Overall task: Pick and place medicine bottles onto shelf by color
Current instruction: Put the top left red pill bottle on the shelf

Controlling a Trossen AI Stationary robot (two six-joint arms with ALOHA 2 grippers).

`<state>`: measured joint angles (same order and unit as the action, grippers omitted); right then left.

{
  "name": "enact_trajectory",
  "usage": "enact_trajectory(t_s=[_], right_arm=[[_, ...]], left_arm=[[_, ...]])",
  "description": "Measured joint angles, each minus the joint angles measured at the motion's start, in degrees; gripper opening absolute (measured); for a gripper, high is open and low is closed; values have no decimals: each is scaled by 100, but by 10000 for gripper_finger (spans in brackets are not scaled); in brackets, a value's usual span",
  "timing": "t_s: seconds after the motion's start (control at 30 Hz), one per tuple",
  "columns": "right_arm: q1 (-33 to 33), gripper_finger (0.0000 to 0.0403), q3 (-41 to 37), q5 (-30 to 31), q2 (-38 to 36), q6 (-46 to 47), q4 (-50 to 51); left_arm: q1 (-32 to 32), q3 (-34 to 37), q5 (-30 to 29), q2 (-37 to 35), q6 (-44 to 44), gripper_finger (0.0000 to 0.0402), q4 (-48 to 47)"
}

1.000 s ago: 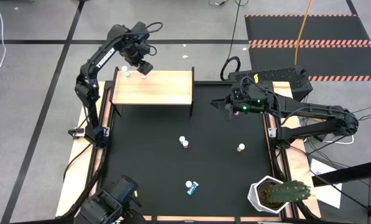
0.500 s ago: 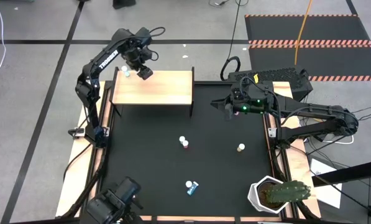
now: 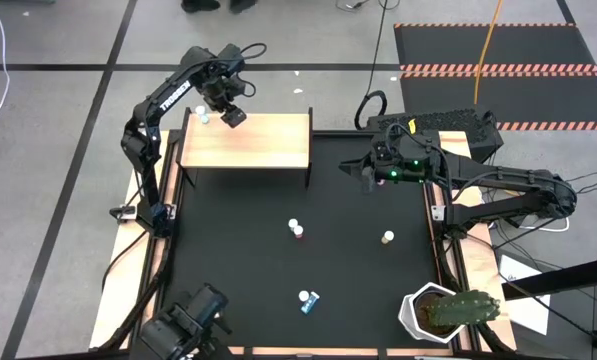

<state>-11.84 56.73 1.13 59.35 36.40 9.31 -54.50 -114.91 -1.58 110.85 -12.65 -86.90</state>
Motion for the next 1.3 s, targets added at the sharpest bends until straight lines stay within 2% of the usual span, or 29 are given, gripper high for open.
enact_trajectory(t_s=[0.2,0.33,1.03,1.3], right_arm=[[0,73,0,0,0,42,-1],[0,73,0,0,0,46,-1],[0,73,0,0,0,99,-3],[0,73,0,0,0,79,-3]], left_arm=[[26,0,-1,0,-10,173,20],[26,0,0,0,7,152,18],[85,-2,-8,0,29,147,41],[85,-2,-153,0,31,112,37]])
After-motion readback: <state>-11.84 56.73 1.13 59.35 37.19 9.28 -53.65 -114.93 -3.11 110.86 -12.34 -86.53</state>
